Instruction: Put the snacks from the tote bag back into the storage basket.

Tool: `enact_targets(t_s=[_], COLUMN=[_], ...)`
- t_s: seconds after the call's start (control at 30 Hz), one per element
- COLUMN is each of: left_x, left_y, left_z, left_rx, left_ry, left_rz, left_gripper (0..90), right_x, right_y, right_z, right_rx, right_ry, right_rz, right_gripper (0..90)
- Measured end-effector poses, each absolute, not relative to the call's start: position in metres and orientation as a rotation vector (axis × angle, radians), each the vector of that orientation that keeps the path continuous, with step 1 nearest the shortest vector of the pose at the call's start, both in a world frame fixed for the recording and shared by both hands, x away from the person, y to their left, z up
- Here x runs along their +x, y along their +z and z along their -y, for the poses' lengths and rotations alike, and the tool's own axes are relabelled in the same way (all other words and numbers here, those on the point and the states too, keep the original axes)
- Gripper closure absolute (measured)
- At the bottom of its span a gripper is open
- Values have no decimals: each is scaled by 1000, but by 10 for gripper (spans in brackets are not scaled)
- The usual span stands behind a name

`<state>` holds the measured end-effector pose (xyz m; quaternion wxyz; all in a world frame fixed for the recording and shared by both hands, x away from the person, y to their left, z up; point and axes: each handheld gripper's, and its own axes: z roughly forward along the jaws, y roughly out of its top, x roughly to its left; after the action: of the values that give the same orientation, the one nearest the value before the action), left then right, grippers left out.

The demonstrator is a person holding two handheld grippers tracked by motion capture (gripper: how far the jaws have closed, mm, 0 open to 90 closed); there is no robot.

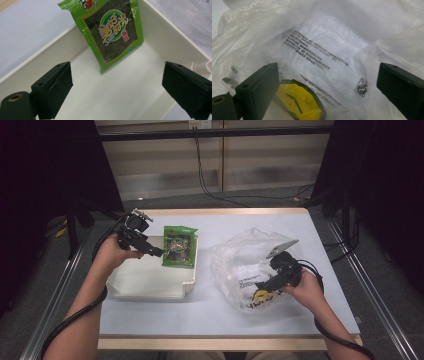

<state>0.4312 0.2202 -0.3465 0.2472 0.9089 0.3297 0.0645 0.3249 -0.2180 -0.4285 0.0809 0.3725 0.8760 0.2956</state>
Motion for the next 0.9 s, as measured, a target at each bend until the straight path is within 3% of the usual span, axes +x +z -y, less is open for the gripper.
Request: enact_targets(t_s=[0.27, 0.9], left_x=[423, 406], left_y=[-362, -393], left_z=[-223, -223], left_rx=[2428, 2327], left_ry=[152, 227], left_rz=[-934, -994], left_gripper=[87, 85], right_x=[326, 324], right_y=[-429, -427], right_z=[217, 221], right_rx=[1087, 1105], right_ry=[883, 883], right_rz=[-2627, -2613], right_gripper=[44, 43])
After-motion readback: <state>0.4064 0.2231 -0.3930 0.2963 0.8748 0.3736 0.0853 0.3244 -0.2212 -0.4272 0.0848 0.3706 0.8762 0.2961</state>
